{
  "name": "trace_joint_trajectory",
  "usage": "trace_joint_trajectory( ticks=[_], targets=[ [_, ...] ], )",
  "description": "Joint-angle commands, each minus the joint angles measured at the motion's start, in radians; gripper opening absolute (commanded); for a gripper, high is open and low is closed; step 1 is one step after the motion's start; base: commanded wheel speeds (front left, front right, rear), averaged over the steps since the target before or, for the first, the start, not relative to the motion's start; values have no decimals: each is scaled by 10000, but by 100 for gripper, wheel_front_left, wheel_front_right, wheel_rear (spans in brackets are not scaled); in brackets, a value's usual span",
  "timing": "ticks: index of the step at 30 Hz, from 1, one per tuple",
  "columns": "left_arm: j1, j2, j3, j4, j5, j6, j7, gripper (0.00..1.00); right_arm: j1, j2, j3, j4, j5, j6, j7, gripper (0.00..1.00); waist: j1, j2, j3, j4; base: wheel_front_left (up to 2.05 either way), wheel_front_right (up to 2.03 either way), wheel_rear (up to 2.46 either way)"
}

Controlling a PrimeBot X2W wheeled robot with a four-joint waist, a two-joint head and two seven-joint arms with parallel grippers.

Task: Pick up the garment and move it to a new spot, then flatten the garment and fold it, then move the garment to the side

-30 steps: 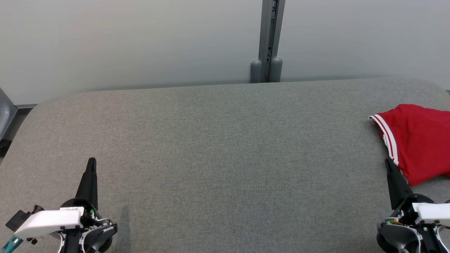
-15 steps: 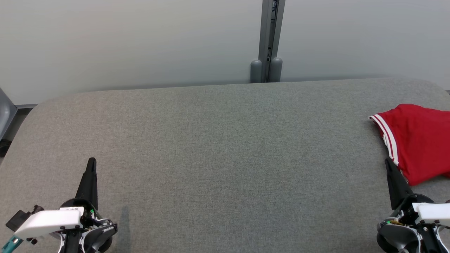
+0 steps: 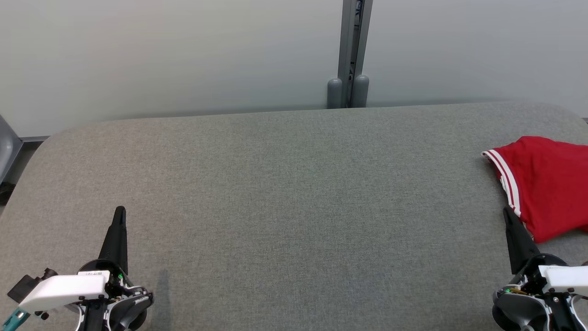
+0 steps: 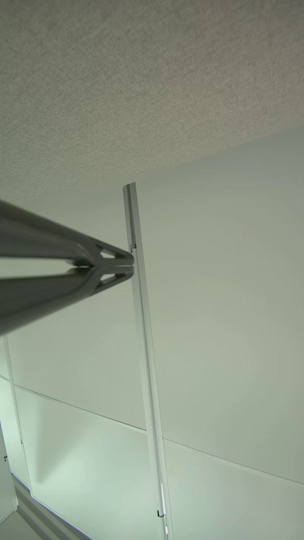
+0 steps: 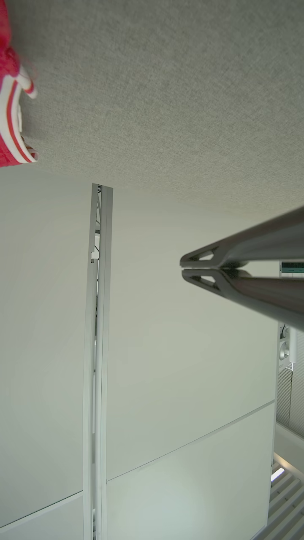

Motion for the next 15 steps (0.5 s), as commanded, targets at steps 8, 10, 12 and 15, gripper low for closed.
trace_joint_trajectory(
  ticks=[8, 10, 12, 15],
  targets=[
    [-97, 18, 45, 2, 1, -40, 39, 0, -45, -83, -10, 22, 23, 7, 17, 0, 0, 0, 0, 0, 0, 0, 0],
    [-97, 18, 45, 2, 2, -40, 39, 0, -45, -84, -9, 22, 23, 7, 17, 0, 0, 0, 0, 0, 0, 0, 0],
    [-97, 18, 45, 2, 2, -40, 40, 0, -45, -84, -10, 22, 23, 7, 17, 0, 0, 0, 0, 0, 0, 0, 0],
    [-97, 18, 46, 2, 4, -40, 40, 0, -45, -84, -9, 22, 23, 7, 17, 0, 0, 0, 0, 0, 0, 0, 0]
  ],
)
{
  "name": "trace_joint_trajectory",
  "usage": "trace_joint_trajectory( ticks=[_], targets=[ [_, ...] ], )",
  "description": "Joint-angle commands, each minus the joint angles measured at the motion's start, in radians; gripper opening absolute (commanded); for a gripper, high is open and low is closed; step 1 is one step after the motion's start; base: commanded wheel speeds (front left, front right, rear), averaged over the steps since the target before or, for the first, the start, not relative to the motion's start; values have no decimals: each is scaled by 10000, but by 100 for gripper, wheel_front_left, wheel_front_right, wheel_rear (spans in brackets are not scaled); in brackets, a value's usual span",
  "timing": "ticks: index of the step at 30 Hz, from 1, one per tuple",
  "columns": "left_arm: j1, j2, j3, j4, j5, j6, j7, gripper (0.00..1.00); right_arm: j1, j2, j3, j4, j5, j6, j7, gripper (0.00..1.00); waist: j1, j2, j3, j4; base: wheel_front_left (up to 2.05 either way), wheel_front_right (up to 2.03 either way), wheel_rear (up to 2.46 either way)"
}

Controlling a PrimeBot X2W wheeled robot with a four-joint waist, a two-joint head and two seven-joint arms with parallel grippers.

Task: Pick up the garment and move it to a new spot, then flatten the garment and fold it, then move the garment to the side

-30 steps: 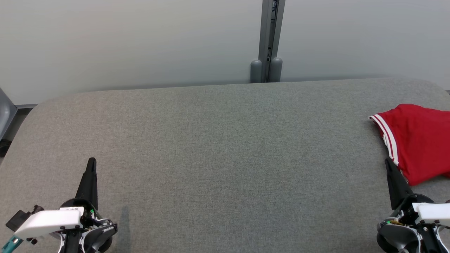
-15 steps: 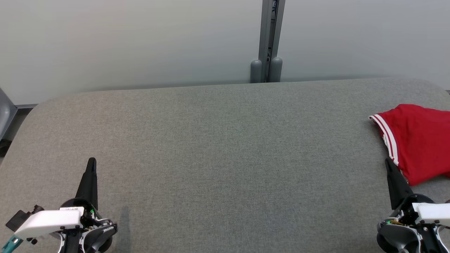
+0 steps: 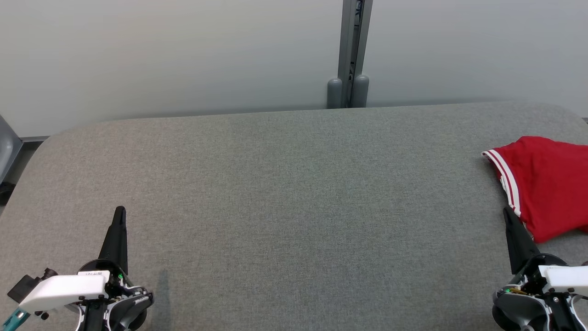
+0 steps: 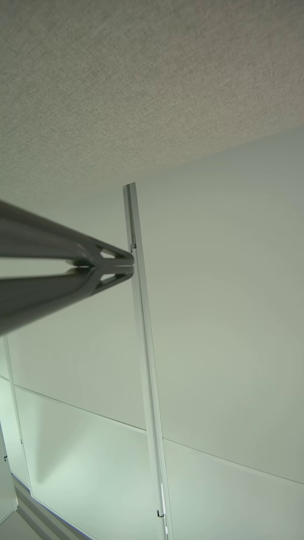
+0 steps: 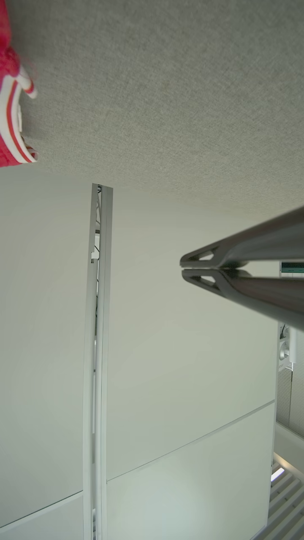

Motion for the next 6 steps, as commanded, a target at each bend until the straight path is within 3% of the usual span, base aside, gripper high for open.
trace_joint_trajectory(
  ticks=[1, 6],
  targets=[
    [-97, 18, 46, 2, 6, -40, 40, 0, -45, -84, -8, 20, 23, 7, 17, 0, 0, 0, 0, 0, 0, 0, 0],
    [-97, 17, 45, 2, 5, -40, 40, 0, -45, -84, -8, 20, 24, 7, 17, 0, 0, 0, 0, 0, 0, 0, 0]
  ],
)
